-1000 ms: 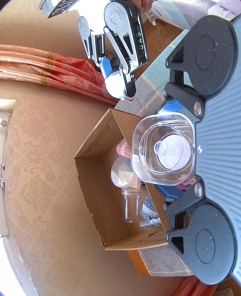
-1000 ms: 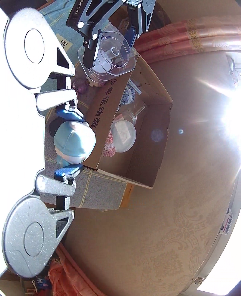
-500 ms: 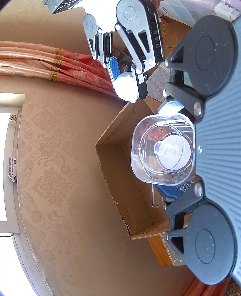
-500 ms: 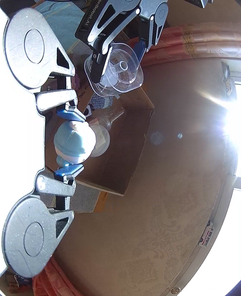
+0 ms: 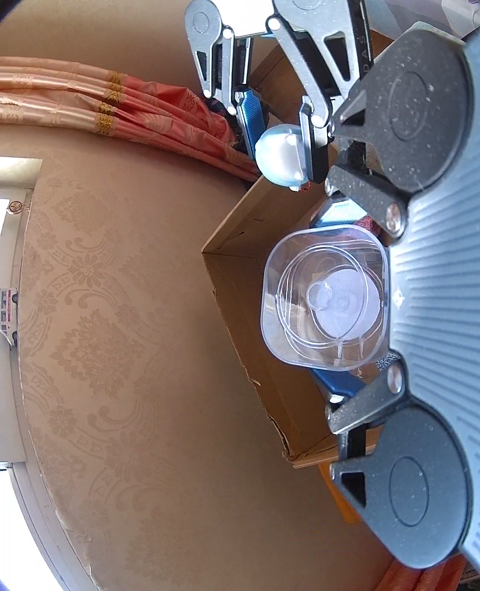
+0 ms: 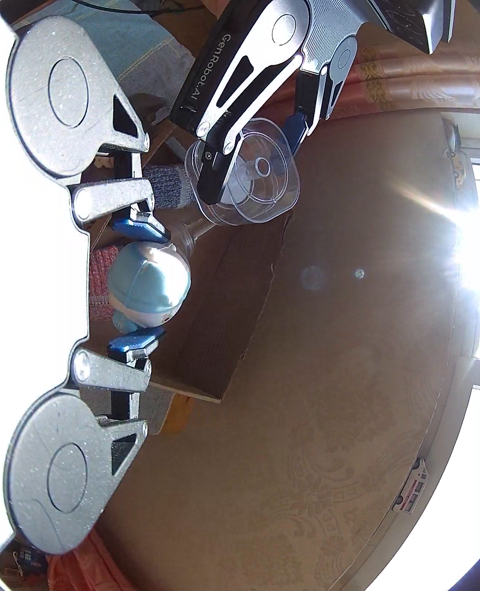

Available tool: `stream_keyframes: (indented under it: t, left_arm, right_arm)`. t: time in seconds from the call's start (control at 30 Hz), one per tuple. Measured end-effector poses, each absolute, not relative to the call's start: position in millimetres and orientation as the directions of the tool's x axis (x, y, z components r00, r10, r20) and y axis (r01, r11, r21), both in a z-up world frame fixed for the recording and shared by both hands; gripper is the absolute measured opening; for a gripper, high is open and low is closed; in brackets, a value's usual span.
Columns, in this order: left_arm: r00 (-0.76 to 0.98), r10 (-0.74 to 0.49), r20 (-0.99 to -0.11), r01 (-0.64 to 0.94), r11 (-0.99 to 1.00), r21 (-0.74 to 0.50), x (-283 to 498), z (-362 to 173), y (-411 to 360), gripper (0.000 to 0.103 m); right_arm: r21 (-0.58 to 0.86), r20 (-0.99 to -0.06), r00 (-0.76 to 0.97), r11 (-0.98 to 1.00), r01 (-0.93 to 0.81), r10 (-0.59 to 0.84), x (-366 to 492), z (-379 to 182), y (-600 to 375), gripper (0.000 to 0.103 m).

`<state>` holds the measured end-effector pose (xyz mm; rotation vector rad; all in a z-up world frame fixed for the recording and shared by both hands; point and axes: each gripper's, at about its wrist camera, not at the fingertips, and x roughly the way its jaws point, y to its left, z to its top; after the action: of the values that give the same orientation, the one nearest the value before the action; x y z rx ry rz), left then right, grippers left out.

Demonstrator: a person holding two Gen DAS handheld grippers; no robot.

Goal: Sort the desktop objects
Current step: 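Carry the clear container and blue toy over the box and release both inside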

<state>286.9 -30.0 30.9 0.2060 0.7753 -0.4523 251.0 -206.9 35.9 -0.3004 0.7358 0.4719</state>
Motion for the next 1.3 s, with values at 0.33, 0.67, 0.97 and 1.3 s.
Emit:
stream_keyframes:
  t: [0.33,0.67,0.97,1.3]
  left_arm:
    - [0.607,-0.292,-0.740,0.450,0.893,0.017,324.0,8.1,-37.3,0.076]
    - [0.628,-0.252,-0.736,0.415,0.909,0.043,348.2,0.1,-41.2,0.077]
    - [0.612,-0.250,-0.750,0.410,0.911,0.031,341.8,2.6,-41.8,0.083]
    - [0.594,-0.229,-0.771,0.406,0.913,0.042,312.2,15.9,-36.1,0.084]
  right_arm:
    - [-0.077,-0.727,0.616,0.855,-0.512,0.303,275.5,15.0,-204.6,0.055]
    - [-0.053,-0.726,0.612,0.861,-0.505,0.314,277.0,10.1,-200.1,0.068]
    - [-0.075,-0.715,0.627,0.859,-0.507,0.308,260.9,18.1,-197.7,0.087]
    - [-0.064,-0.707,0.638,0.871,-0.488,0.306,244.0,34.9,-199.9,0.103]
